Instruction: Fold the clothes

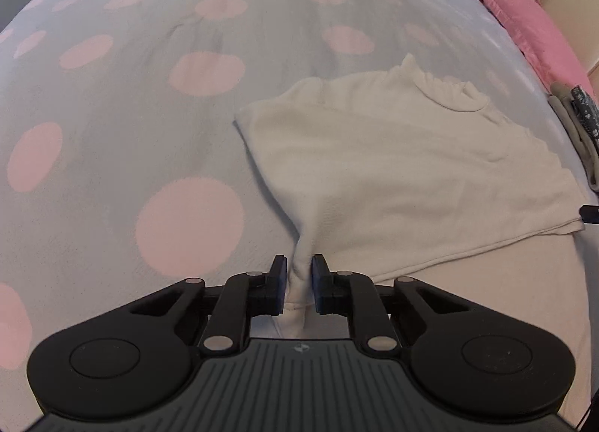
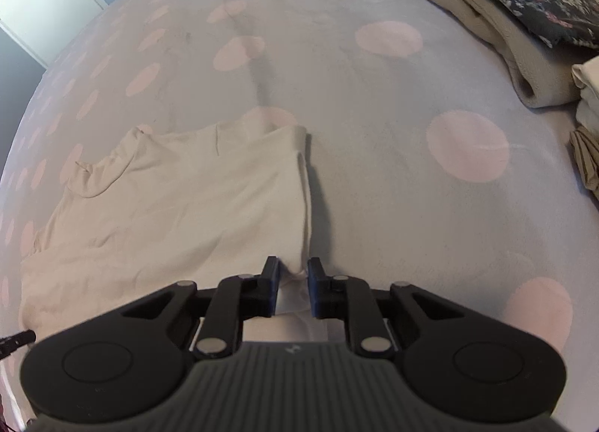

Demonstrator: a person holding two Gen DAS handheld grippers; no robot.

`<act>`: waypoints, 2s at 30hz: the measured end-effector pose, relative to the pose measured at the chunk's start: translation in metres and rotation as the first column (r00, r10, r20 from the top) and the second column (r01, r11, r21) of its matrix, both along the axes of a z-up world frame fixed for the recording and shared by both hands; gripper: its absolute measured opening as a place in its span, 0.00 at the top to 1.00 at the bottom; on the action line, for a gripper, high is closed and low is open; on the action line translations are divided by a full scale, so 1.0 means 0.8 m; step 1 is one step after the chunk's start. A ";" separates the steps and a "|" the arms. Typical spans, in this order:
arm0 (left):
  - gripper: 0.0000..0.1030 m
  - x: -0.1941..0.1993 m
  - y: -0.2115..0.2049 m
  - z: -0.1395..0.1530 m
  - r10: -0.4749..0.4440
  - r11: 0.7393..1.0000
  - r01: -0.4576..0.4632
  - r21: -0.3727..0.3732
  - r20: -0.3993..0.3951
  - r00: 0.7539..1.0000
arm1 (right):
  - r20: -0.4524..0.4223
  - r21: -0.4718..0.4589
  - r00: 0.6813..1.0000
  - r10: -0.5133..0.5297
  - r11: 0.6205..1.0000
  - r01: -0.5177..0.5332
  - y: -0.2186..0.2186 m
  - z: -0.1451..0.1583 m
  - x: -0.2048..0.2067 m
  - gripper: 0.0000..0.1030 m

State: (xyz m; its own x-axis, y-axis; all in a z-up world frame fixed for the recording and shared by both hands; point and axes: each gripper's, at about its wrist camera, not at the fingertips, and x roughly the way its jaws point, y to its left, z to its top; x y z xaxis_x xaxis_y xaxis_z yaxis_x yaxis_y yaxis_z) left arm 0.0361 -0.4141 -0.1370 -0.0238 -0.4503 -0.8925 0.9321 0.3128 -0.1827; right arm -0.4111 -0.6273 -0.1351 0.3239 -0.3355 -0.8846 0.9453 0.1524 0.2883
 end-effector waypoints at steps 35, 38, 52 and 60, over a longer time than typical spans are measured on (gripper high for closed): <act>0.78 -0.248 0.189 0.049 -0.529 0.835 0.550 0.008 0.281 0.800 | -0.267 -0.189 0.662 0.700 0.636 -0.748 0.326 0.029 0.014 0.63; 0.77 -0.278 0.220 0.041 -0.600 0.785 0.618 0.039 0.295 0.743 | -0.308 -0.173 0.559 0.770 0.532 -0.829 0.370 0.023 0.017 0.63; 0.49 -0.367 0.343 -0.016 -0.860 0.457 0.835 0.306 0.391 0.328 | -0.483 0.024 0.069 0.873 0.092 -0.995 0.500 -0.032 0.023 0.43; 0.58 -0.370 0.358 -0.052 -0.876 0.418 0.776 0.472 0.437 0.206 | -0.517 0.065 0.057 0.854 0.105 -0.992 0.488 -0.047 0.017 0.63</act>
